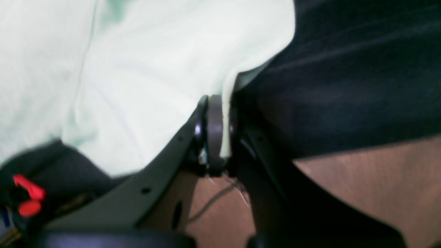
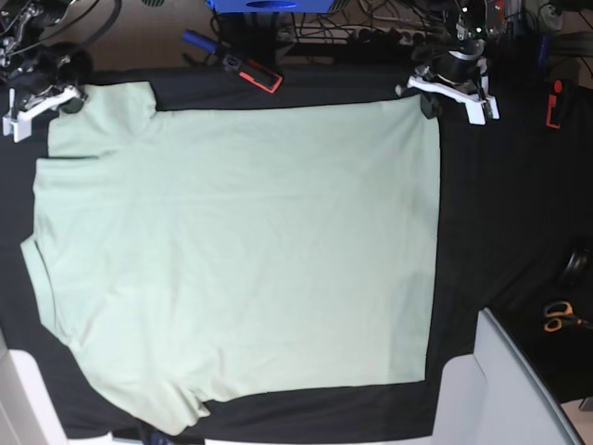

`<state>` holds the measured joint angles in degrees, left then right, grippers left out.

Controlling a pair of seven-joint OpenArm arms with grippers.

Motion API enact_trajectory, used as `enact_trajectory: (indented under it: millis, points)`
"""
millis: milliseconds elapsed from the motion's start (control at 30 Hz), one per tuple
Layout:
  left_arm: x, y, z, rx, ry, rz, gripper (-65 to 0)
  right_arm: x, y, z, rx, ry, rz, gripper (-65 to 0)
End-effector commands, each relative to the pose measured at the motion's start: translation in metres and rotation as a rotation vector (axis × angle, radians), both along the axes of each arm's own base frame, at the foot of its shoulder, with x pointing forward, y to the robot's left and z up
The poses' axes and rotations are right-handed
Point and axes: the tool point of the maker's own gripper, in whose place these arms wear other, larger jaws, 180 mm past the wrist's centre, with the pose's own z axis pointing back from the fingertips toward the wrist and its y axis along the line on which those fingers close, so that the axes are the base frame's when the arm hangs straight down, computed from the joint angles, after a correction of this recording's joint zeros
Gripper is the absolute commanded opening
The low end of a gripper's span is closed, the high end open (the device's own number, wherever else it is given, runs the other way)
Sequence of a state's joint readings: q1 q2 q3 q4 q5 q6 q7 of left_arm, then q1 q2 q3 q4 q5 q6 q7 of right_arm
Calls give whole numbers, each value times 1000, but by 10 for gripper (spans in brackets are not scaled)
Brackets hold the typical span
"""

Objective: Fold the T-shirt properly
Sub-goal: 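Lower both grippers and grasp the shirt's shoulder edges, then lift the shoulder edges and drag them toward the hem, folding the shirt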

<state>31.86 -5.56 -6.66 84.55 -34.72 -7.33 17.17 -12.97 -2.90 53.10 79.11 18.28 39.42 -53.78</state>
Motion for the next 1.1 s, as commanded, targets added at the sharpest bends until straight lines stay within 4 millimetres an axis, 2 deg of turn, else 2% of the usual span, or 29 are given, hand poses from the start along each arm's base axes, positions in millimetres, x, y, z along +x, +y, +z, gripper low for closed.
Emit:
enact_trajectory:
  millis: [0, 100, 200, 467, 600, 833, 933, 1067]
  points:
    - [6, 4, 13, 17, -40, -3, -650, -1, -5, 7, -26, -5, 22, -650]
    - [12, 1, 28, 24, -77, -18, -650, 0, -14, 22, -83, -24, 37, -650]
    - [13, 0, 37, 29, -96, -28, -650, -7, -16, 27, -101, 7, 55, -650]
    - [9, -3, 46, 37, -109, -42, -650, -15, -24, 45, -164, 41, 90, -650]
    - [11, -5, 56, 41, -129, -52, -650, -13, -29, 58, -205, 46, 111, -650]
    - [25, -7, 74, 50, -185, -59, -650, 13, -13, 62, -207, 10, 203, -650]
    - [28, -8, 71, 40, -157, -67, -650, 26, -9, 65, -210, -8, 228, -650]
    - [35, 7, 73, 50, -128, -39, -650, 37, -13, 70, -222, -31, 233, -650]
